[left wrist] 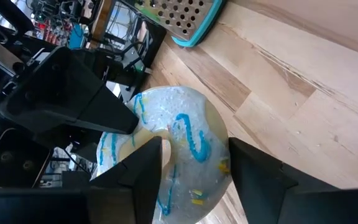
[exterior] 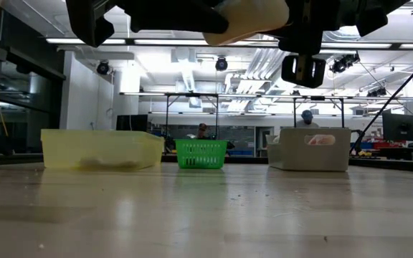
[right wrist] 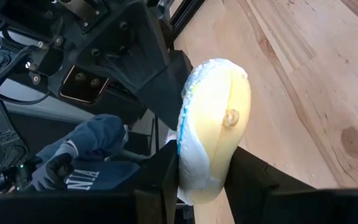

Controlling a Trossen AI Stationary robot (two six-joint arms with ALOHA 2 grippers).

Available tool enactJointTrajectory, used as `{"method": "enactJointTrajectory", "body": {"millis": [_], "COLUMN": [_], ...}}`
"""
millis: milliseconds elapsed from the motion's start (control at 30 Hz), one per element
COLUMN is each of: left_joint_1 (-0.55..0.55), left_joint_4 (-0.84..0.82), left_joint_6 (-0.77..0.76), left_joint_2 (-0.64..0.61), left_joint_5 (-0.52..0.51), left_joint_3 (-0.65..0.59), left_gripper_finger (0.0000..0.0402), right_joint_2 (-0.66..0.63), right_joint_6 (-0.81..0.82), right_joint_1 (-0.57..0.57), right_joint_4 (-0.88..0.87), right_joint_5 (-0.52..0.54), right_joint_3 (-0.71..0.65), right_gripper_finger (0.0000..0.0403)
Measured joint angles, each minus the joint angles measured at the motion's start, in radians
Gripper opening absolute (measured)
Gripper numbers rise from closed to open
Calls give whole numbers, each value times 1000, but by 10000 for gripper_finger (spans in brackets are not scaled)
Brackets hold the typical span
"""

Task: Pick & Place Food Item
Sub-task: Put the white donut into the gray bin

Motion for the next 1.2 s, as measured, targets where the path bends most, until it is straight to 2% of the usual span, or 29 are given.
{"method": "enactJointTrajectory", "body": {"millis": [400, 633, 800, 933, 1200], "left_joint_1": [-41, -97, -122, -128, -128], "left_joint_4": [8, 8, 11, 11, 10], "left_joint_6": [0, -2, -45, -70, -90], "left_joint_2": [0, 0, 0, 0, 0], "left_joint_5": [-2, -130, -133, -133, -136], "left_joint_3": [0, 0, 0, 0, 0], "left_gripper_finger": [179, 179, 179, 179, 179], "right_joint_2": [0, 0, 0, 0, -16], "right_joint_6": [0, 0, 0, -2, -1], "right_joint_1": [0, 0, 0, -3, -132], "right_joint_4": [0, 9, 23, 23, 16], "right_joint_5": [0, 0, 6, 66, 84], "right_joint_3": [0, 0, 0, 0, 0], "right_gripper_finger": [100, 100, 100, 100, 100]}}
